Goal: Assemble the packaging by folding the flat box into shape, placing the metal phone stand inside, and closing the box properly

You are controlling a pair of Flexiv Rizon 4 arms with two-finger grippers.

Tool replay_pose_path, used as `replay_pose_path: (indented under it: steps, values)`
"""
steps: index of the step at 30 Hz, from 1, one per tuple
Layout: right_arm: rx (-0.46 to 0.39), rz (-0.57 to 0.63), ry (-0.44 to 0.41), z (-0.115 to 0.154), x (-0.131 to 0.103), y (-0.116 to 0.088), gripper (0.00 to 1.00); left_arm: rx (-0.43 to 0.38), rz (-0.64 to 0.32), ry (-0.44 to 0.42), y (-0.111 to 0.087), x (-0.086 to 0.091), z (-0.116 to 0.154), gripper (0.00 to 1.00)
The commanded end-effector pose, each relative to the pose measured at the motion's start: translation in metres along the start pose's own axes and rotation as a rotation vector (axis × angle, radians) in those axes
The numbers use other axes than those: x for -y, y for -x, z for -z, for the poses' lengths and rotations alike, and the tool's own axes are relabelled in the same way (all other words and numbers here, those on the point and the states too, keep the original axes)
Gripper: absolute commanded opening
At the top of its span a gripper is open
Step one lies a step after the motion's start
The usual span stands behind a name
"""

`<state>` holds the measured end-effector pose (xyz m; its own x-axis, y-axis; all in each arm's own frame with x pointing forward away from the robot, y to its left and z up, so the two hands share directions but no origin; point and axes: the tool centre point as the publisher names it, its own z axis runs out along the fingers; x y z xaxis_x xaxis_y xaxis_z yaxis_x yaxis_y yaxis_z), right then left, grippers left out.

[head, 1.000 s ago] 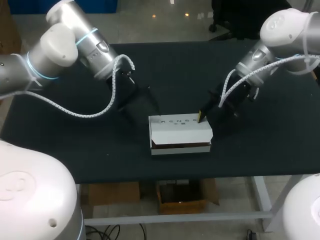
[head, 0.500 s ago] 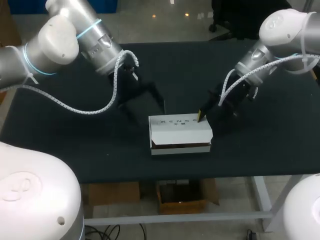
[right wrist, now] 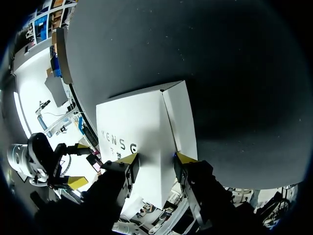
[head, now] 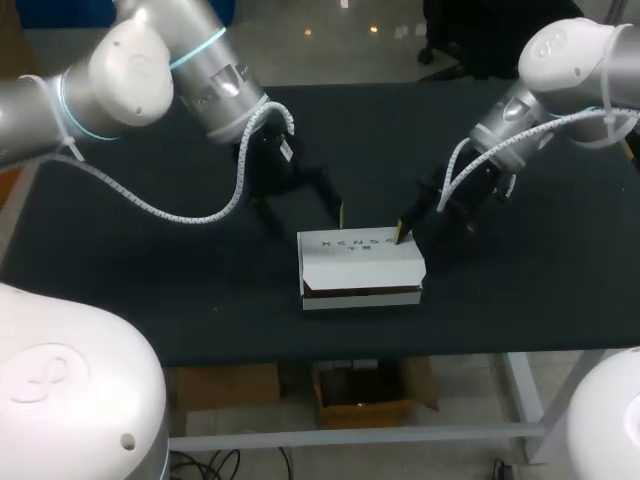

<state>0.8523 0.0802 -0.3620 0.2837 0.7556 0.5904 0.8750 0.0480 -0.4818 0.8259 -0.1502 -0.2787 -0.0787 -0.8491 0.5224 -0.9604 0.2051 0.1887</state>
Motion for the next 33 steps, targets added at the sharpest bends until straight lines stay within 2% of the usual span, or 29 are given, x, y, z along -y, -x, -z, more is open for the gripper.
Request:
replay_pose_path:
  steps: [1, 3, 7, 12, 17, 21, 24, 26, 33]
  values:
    - [-0.001, 0.001, -0.006, 0.000, -0.002, 0.000, 0.44, 0.051, -0.078, -0.010, -0.014, -0.003, 0.006, 1.00]
    - [-0.001, 0.001, -0.006, 0.000, -0.002, 0.000, 0.45, 0.055, -0.132, -0.015, -0.017, -0.002, 0.009, 1.00]
    - [-0.001, 0.001, -0.006, 0.000, -0.002, 0.000, 0.45, 0.098, -0.315, -0.018, -0.024, -0.001, 0.015, 1.00]
    - [-0.001, 0.001, -0.006, 0.000, -0.002, 0.000, 0.45, 0.215, -0.582, 0.069, -0.032, -0.001, 0.017, 1.00]
    - [-0.001, 0.001, -0.006, 0.000, -0.002, 0.000, 0.44, 0.264, -0.777, 0.099, -0.033, -0.001, 0.021, 1.00]
    - [-0.001, 0.001, -0.006, 0.000, -0.002, 0.000, 0.44, 0.367, -0.901, 0.145, -0.030, 0.002, 0.018, 1.00]
    - [-0.001, 0.001, -0.006, 0.000, -0.002, 0.000, 0.44, 0.495, -1.014, 0.184, -0.029, -0.004, 0.009, 1.00]
    - [-0.001, 0.001, -0.006, 0.000, -0.002, 0.000, 0.44, 0.532, -1.038, 0.182, -0.028, -0.011, 0.003, 1.00]
    - [-0.001, 0.001, -0.006, 0.000, -0.002, 0.000, 0.44, 0.532, -1.038, 0.182, -0.028, -0.011, 0.003, 1.00]
